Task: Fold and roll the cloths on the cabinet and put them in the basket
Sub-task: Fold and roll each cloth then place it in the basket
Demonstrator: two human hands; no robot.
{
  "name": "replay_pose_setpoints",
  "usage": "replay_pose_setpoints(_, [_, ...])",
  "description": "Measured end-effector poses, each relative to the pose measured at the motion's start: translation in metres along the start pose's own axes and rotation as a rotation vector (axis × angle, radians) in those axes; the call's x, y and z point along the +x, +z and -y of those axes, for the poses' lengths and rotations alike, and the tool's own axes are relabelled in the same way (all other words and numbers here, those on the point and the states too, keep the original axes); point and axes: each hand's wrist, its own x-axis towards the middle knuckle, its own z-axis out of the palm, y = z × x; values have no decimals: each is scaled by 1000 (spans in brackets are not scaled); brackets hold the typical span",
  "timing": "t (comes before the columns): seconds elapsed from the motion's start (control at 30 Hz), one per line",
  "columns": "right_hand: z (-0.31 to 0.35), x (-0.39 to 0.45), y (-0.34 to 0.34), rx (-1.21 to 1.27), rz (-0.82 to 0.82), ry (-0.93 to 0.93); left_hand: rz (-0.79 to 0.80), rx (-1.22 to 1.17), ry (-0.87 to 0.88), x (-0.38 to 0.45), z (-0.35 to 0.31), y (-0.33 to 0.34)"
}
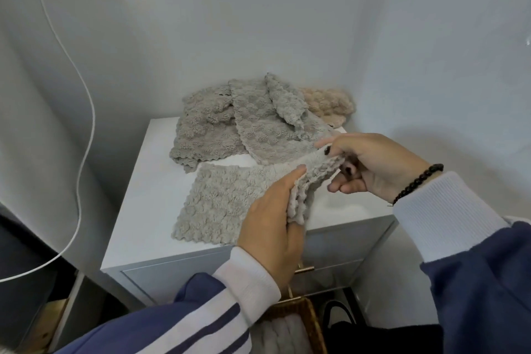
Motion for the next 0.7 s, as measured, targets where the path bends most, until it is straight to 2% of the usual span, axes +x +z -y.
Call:
replay_pose_setpoints(0.1, [-1, 1, -5, -99, -18, -56, -23, -63, -3, -1, -2, -9])
replay_pose_setpoints(0.2, [-6, 0, -5, -210, 69, -207, -75, -116, 0, -6, -3, -18])
replay_pose_setpoints(0.33, [-21, 4, -3, -134, 391, -349, -146, -192, -98, -13, -6, -35])
replay_pose_setpoints(0.4, [-26, 4, 2, -153, 469, -386, -173, -202, -146, -18, -3, -45])
replay_pose_setpoints(0.5, [-27, 4, 14, -179, 371, -440, -174, -291, -242, -25, 1, -59])
replay_pose_setpoints(0.6, [-27, 7, 31, -127, 322, -407, -195, -360, -325, -34, 1, -73])
replay_pose_setpoints(0.7, [-30, 11, 53, -286, 247, -445, -230, -293, -415, -36, 5, -86])
